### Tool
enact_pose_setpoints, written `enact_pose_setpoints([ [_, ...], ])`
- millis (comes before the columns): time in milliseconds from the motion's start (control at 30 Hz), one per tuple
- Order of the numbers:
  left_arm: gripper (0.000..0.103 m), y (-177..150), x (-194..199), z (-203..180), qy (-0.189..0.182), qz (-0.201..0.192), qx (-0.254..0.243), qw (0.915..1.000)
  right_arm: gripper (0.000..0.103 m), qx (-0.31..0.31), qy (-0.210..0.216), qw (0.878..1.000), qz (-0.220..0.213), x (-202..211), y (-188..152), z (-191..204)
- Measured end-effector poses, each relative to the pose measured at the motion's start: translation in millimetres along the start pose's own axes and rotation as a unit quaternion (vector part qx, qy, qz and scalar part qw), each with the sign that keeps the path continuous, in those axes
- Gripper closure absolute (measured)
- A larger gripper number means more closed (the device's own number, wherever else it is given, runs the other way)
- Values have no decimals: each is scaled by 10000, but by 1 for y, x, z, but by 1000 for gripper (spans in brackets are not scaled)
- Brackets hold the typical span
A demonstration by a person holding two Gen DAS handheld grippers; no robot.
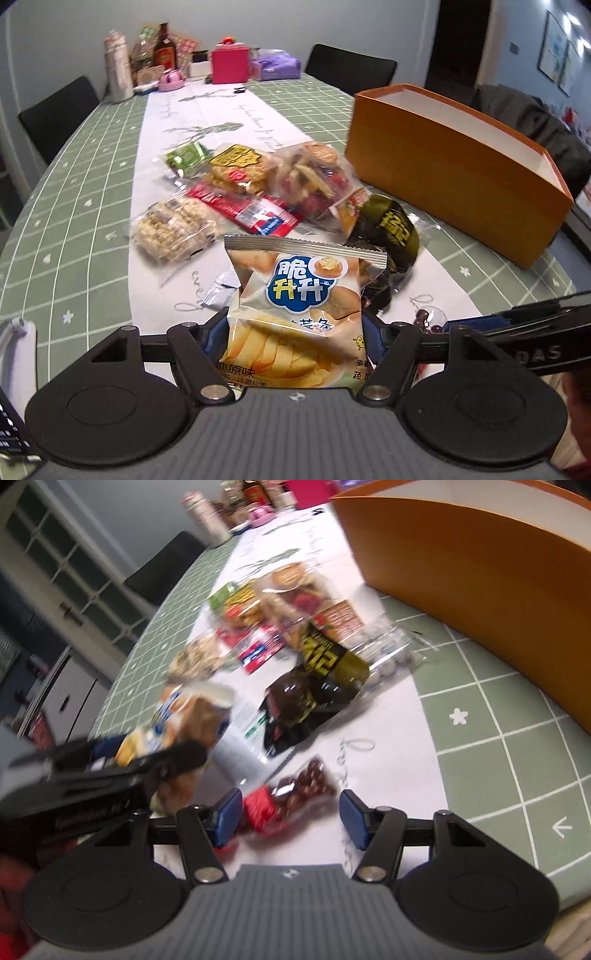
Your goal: Organize snacks
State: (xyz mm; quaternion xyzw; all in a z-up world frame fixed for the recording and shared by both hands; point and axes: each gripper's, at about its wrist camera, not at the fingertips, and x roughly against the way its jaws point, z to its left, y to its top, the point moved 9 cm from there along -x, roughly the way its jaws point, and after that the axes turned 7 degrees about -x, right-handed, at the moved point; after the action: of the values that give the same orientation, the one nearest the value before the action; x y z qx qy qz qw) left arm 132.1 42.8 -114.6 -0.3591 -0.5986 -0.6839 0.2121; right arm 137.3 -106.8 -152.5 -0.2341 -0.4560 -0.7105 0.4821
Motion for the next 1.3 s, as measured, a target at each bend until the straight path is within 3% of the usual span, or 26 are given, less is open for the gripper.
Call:
enact_pose_setpoints([
  [300, 23, -8, -5, 11, 28, 71, 310, 9995, 61, 747, -363, 9961, -297, -15, 3, 14],
  [500, 22, -9, -4, -2, -75, 55, 106, 9999, 72, 1215, -942, 9862, -609, -9, 17, -5],
  [567, 22, -10, -6, -8, -94, 75, 4, 9999, 71, 1220, -1060, 9850, -608, -8, 20, -13],
  [867, 22, -12, -8, -22, -111, 111, -167, 9997, 68, 1087, -1005, 9872, -598, 11, 0, -30],
  [933, 22, -12, -7, -25, -99, 120, -202, 9997, 73, 1097, -981, 9871, -628, 13, -3, -31],
  [1300, 23, 8, 6, -44, -93, 186, -517, 9984, 73, 1160, -694, 9866, -918, 43, 8, -27],
])
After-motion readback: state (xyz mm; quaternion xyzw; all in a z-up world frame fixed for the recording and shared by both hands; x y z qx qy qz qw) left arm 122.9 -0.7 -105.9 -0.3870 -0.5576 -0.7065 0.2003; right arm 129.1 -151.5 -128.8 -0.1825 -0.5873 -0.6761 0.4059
